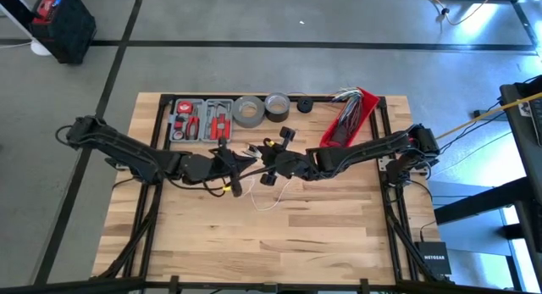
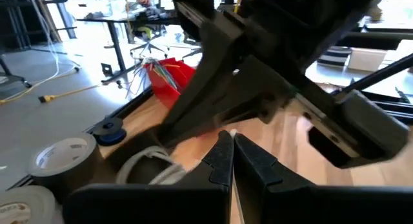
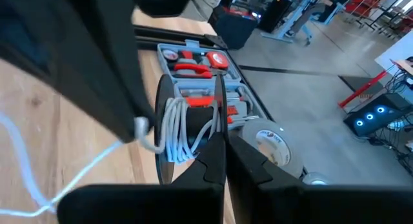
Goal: Coil cords
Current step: Coil the white wire onto the spool
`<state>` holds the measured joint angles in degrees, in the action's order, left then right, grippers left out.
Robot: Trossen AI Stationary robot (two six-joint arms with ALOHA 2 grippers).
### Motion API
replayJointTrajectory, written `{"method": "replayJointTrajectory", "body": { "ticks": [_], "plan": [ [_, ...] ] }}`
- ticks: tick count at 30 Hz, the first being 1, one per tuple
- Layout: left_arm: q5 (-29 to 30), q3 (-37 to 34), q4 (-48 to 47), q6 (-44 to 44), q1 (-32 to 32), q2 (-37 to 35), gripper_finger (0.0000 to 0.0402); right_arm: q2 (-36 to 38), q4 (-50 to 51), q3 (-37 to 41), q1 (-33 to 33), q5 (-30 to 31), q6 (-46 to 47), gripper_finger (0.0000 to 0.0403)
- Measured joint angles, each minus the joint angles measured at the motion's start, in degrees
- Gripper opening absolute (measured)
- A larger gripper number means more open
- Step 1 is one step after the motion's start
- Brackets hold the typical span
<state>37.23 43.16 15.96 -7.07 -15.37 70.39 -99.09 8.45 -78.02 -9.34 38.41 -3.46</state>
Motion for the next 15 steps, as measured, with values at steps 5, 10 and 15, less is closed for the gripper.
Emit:
{"method": "replayJointTrajectory", "body": {
  "ticks": [5,10,15],
  "plan": [
    [-0.12,0.0,-0.04,-0.05,0.54,0.37,0.0001,0.0,-2.14,0.0,0.18,-2.74,-1.72,0.0005],
    [-0.04,0.0,0.01,-0.01,0.48,0.37,0.0001,0.0,-7.85,0.0,0.42,-2.63,-4.92,0.0005],
    [0.07,0.0,-0.11,0.0,0.54,0.66,0.0001,0.44,-16.32,0.0,0.31,-1.15,-10.12,0.0005]
  ]
}}
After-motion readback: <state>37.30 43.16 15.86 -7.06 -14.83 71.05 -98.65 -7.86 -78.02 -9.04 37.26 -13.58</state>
